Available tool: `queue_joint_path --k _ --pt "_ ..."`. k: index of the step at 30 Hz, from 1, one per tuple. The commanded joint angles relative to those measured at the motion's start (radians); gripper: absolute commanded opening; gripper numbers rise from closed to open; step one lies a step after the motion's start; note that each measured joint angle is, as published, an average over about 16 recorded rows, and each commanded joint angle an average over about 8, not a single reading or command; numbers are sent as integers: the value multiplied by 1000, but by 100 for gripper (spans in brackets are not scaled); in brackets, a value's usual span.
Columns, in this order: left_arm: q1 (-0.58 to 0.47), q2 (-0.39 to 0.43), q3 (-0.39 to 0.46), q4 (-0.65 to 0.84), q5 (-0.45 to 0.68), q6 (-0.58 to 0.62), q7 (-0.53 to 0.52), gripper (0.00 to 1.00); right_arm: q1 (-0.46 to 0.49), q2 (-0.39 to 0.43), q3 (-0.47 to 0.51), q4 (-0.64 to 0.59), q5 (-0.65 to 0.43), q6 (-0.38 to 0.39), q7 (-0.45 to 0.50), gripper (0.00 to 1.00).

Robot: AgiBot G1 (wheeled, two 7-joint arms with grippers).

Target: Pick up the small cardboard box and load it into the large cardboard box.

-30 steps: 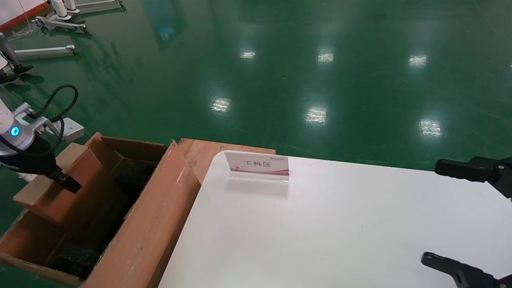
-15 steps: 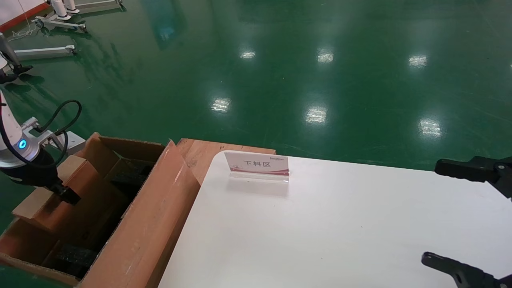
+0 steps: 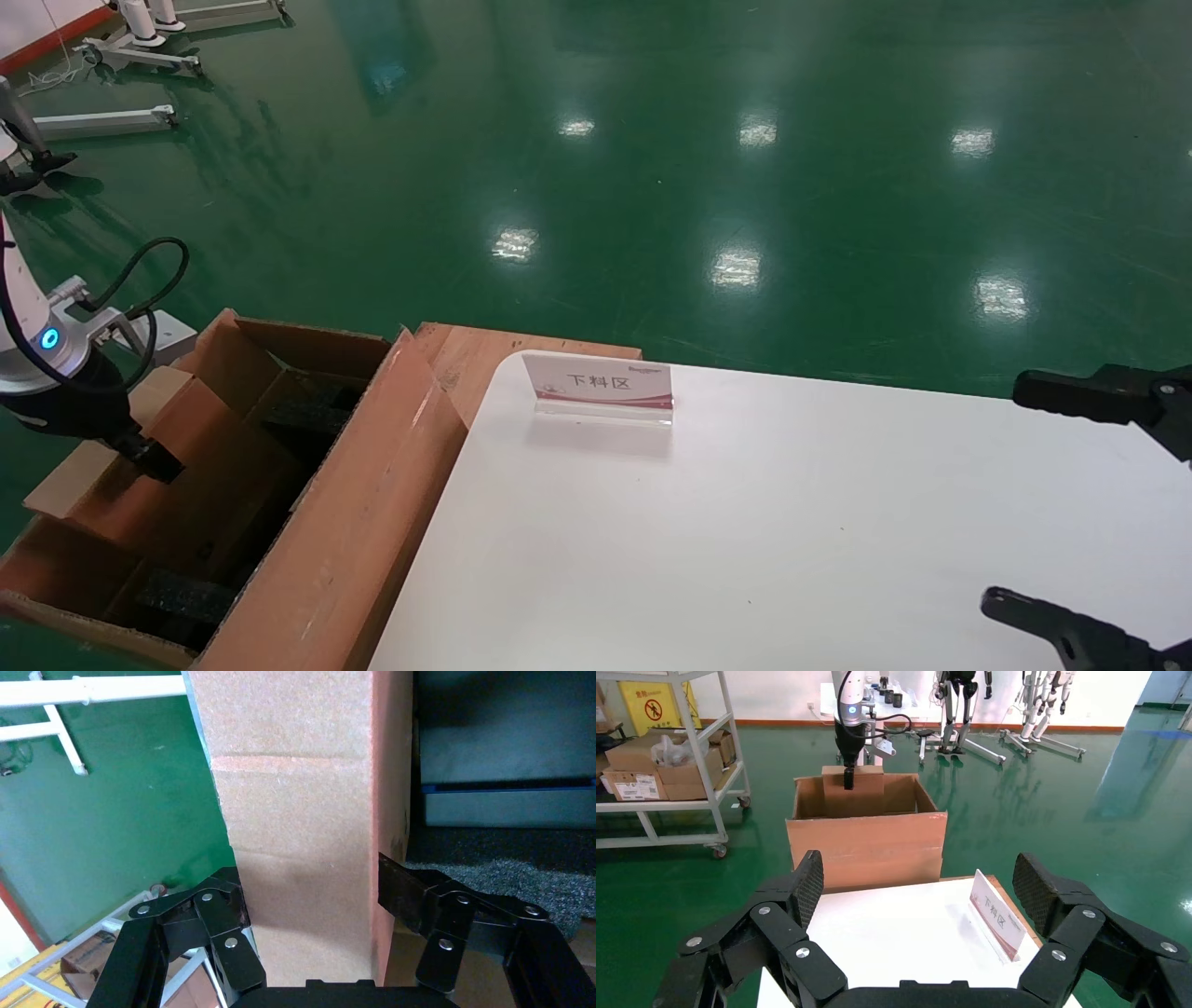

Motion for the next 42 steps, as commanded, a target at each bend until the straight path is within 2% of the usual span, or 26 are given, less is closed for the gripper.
queue_joint_path --k 1,21,28,33,42 --pt "-1 -1 0 -2 0 0 -1 100 0 0 0 0 0 0 0 100" --pt "-7 -2 0 -8 3 -4 -4 100 0 0 0 0 0 0 0 100" --pt "-66 -13 -30 -74 -10 -41 60 100 0 0 0 0 0 0 0 100" --pt "-152 -68 -77 -202 -32 -118 122 100 1 0 -1 -1 0 0 0 100" --pt "-256 -243 -166 -480 -101 -277 188 100 1 0 -1 -1 0 0 -1 100"
